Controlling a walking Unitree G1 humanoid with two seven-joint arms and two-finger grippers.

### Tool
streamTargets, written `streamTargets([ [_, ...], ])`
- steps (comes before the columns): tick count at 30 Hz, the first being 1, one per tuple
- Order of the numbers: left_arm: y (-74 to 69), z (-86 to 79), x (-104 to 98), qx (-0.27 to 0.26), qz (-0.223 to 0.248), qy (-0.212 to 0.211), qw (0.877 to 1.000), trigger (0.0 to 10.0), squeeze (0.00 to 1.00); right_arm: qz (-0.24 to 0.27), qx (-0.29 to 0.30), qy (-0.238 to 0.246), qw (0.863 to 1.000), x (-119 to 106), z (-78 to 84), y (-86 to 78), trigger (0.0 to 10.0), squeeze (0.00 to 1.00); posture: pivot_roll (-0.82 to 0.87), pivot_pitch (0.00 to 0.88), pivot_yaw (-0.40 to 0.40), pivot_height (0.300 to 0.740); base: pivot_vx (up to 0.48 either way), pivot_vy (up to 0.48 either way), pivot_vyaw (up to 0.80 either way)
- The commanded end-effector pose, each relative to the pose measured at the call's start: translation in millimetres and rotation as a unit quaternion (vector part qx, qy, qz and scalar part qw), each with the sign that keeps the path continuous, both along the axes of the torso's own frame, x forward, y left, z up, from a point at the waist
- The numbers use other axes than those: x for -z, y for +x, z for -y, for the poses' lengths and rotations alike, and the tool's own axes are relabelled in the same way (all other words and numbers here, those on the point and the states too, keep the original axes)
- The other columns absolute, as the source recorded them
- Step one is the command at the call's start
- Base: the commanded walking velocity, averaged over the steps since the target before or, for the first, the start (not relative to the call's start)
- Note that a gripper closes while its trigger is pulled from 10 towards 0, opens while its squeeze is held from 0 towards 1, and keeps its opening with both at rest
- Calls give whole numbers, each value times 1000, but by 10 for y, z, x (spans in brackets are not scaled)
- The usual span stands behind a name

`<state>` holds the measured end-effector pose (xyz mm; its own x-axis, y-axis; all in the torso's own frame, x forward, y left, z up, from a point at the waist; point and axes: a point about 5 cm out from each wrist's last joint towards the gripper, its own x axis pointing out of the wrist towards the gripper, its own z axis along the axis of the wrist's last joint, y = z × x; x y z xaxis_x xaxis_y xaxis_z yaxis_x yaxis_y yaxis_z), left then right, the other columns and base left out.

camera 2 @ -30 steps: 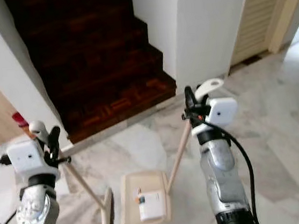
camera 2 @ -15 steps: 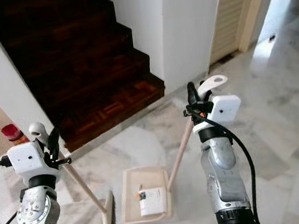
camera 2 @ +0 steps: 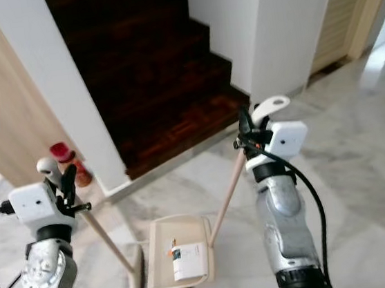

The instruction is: Sweep floor

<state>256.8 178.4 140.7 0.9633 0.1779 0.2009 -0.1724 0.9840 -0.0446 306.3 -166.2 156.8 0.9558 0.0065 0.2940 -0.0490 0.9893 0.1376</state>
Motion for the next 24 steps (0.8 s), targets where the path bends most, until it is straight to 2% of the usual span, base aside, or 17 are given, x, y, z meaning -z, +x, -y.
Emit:
streamTargets([
  [1,4,-20,-119,-3,25,2,1000,10000,0,34,-5,-12,999,-170,-42,24,10000,0,-5,0,30,740,0,412,0],
  [6,2,-21,-117,-3,24,3,1000,10000,0,36,-10,-11,999,-182,-65,34,10000,0,3,0,29,740,0,412,639],
  [16,-1,-11,-101,2,19,0,1000,10000,0,39,-3,-11,999,-191,-46,35,10000,0,5,0,30,740,0,410,0],
  [21,6,-7,-102,5,18,0,1000,10000,0,44,0,-10,999,-199,-57,40,10000,0,8,0,30,740,0,411,668],
  [24,5,-8,-102,5,18,-1,1000,10000,0,46,-5,0,999,-205,-69,41,10000,0,6,0,31,740,0,409,0],
])
